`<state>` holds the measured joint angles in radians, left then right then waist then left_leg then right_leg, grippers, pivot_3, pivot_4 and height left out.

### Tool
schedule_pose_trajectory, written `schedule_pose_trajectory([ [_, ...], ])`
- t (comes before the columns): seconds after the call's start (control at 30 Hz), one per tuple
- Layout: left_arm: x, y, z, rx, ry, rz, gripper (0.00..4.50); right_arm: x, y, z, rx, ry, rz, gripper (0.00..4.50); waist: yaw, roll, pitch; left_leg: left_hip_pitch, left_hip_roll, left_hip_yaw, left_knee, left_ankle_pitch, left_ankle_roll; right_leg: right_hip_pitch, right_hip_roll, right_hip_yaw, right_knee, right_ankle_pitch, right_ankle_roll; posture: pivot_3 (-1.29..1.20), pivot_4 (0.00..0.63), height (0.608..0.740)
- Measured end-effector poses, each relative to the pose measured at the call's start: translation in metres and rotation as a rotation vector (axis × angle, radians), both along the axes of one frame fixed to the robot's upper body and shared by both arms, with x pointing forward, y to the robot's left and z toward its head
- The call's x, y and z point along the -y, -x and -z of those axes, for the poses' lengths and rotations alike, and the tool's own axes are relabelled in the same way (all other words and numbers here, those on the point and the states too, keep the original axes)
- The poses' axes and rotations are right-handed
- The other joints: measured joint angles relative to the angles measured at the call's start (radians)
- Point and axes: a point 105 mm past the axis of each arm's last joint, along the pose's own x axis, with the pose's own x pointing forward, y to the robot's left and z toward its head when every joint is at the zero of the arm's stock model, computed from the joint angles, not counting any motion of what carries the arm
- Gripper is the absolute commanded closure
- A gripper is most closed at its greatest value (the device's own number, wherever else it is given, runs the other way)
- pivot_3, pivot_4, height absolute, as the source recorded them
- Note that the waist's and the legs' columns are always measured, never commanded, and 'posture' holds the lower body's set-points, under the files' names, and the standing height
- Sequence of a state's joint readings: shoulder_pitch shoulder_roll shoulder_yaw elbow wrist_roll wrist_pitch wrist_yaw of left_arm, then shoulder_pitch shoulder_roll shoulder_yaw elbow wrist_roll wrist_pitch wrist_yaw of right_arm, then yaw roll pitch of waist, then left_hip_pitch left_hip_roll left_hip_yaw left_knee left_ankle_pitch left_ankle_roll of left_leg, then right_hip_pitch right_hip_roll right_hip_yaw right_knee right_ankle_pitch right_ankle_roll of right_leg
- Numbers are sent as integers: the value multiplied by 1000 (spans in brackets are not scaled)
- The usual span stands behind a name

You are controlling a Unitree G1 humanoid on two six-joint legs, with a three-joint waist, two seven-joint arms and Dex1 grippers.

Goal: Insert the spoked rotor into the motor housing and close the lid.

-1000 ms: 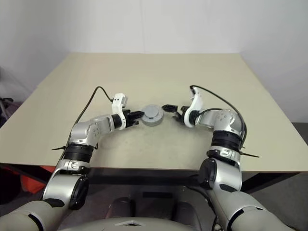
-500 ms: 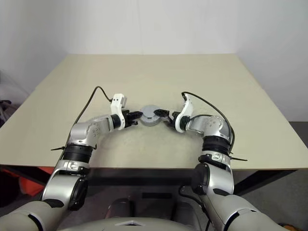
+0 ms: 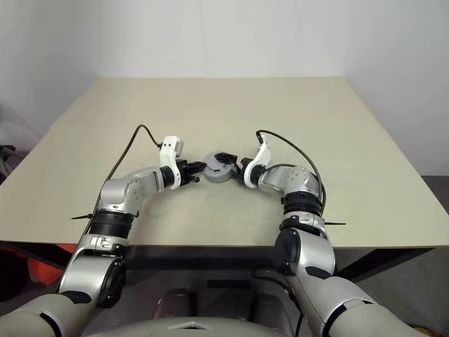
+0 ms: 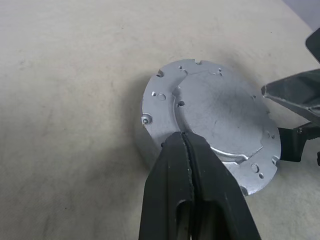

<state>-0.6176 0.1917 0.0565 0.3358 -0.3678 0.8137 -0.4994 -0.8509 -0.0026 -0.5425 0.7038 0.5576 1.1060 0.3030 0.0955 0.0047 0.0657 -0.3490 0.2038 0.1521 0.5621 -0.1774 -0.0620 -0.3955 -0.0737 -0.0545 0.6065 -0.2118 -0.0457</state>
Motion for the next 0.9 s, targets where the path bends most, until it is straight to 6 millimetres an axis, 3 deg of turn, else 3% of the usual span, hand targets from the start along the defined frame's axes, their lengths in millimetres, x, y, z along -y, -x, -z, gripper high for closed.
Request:
schedule_pose_trajectory([
  [0.13,-1,1,0,2,-1,-2,4500,-4,-2,0,7,-3,5,33,0,0,0,-1,0,0,0,0,0,-1,0,0,0,0,0,0,0,740],
  [0.37,-4,1,1,4,-10,-12,4500,-11,-1,5,-1,2,-7,2384,2,0,0,-2,0,0,0,0,1,-2,0,0,0,1,-1,0,0,740],
  [0.4,-5,1,1,4,-11,-14,4500,-11,-1,4,4,2,-9,2507,2,0,0,-2,0,0,0,0,1,-2,0,0,0,1,-1,0,0,740],
  [0.77,-9,0,1,26,-9,-36,4500,-12,-5,4,-4,9,6,2506,1,0,0,-1,0,0,0,0,0,-2,0,0,0,1,-1,0,0,740],
  [0.9,-16,-6,-10,83,160,-142,4500,-10,-10,2,-54,-60,56,2506,1,0,1,-7,0,1,0,0,0,-7,0,0,1,2,-3,0,0,740],
])
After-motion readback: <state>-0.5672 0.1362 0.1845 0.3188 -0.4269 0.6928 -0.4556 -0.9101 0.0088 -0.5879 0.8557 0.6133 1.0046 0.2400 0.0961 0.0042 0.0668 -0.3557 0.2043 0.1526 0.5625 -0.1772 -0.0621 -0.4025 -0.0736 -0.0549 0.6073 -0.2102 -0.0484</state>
